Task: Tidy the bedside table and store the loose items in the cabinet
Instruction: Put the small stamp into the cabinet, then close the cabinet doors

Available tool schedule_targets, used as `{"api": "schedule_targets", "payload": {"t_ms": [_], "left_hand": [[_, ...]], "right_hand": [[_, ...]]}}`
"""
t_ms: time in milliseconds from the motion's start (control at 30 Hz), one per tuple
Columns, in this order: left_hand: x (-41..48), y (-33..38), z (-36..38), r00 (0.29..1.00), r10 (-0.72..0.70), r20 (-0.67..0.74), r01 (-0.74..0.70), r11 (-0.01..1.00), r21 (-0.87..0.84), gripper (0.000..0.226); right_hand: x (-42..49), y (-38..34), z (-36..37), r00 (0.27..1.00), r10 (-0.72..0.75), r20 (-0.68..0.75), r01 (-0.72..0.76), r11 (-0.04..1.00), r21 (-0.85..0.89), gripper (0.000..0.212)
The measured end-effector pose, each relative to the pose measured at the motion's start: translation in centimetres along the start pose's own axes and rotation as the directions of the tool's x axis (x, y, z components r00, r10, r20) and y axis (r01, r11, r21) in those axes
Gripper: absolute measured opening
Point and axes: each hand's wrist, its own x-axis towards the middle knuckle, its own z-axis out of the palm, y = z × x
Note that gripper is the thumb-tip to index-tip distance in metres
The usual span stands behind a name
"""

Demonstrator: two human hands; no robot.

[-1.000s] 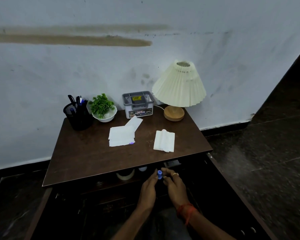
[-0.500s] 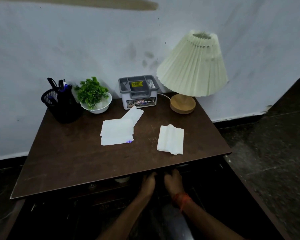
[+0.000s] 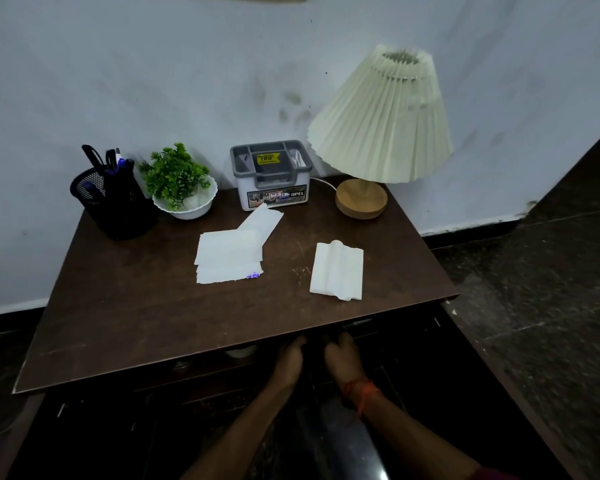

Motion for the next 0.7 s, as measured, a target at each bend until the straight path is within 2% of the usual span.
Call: {"api": "schedule_targets", "payload": {"t_ms": [167, 267, 433, 700], "left_hand": [[-3.9, 0.2, -1.4, 0.999, 0.046, 0.025, -0.046, 0.999, -0.003, 0.015], [-6.8, 0.2, -2.6, 0.989, 0.123, 0.083, -0.121, 0.992, -0.035, 0.042], [-11.7, 0.4, -5.5, 0.98, 0.182, 0.082, -0.185, 0.982, 0.034, 0.053], [-18.3, 0.7, -11.1, 0.964, 0.265, 0.032, -0.267, 0.957, 0.115, 0.056]], "right_hand": [[-2.9, -0.7, -1.8, 0.998, -0.065, 0.013, 0.066, 0.998, -0.014, 0.031], [-5.5, -1.5, -3.9, 0.993, -0.117, 0.035, 0.118, 0.993, -0.026, 0.041], [-9.3, -1.5, -7.7, 0.984, -0.17, 0.053, 0.172, 0.984, -0.041, 0.047], [-15.4, -0.4, -13.2, 0.98, -0.199, -0.004, 0.199, 0.98, -0.021, 0.047]]}}
